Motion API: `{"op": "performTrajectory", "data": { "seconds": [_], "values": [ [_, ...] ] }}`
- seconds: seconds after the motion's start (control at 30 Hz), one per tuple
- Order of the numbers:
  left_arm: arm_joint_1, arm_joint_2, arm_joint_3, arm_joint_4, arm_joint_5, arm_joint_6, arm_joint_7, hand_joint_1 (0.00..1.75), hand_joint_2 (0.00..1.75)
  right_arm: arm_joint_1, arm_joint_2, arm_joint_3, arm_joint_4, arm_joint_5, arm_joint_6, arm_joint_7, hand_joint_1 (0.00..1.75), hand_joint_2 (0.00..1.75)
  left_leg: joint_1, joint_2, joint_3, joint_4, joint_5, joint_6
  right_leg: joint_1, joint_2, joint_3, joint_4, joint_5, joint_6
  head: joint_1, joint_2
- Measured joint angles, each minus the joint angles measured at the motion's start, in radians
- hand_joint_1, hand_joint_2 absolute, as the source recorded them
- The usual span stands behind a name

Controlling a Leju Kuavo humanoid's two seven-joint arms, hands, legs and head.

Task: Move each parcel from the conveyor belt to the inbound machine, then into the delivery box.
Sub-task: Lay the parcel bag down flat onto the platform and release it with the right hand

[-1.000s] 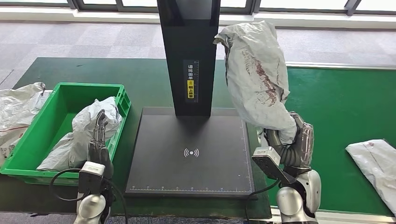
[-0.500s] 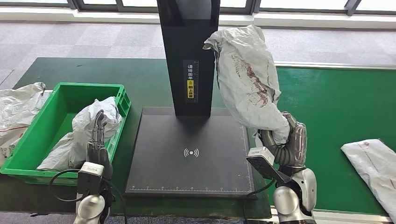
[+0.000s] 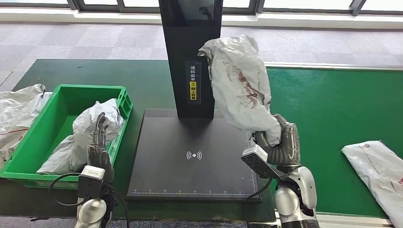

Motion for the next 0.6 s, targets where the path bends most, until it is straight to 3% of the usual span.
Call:
{"op": "performTrajectory", "data": {
  "seconds": [0.27, 0.43, 0.6],
  "values": [
    [-0.033, 0.003, 0.000, 0.043, 0.043, 0.005, 0.001, 0.00, 0.00, -0.103, -0.004, 0.136, 0.346, 0.033, 0.108, -0.009, 1.71, 1.75, 0.000, -0.002, 0.000, 0.000, 0.002, -0.001, 0.000, -0.002, 0.000, 0.000, 0.000, 0.000, 0.000, 0.000],
    [-0.059, 0.003, 0.000, 0.082, 0.063, 0.031, 0.016, 0.00, 0.00, -0.104, -0.012, 0.186, 0.422, -0.011, 0.185, -0.047, 1.75, 1.75, 0.000, -0.002, -0.001, 0.000, 0.002, -0.001, 0.000, -0.002, -0.001, 0.000, 0.000, 0.000, 0.000, 0.000],
    [-0.077, 0.004, 0.000, 0.112, 0.072, 0.048, 0.021, 0.00, 0.00, -0.105, -0.018, 0.216, 0.464, -0.015, 0.202, -0.040, 1.75, 1.75, 0.000, -0.002, -0.002, 0.000, 0.002, -0.002, 0.000, -0.002, -0.002, 0.000, 0.000, 0.000, 0.000, 0.000]
  ]
}}
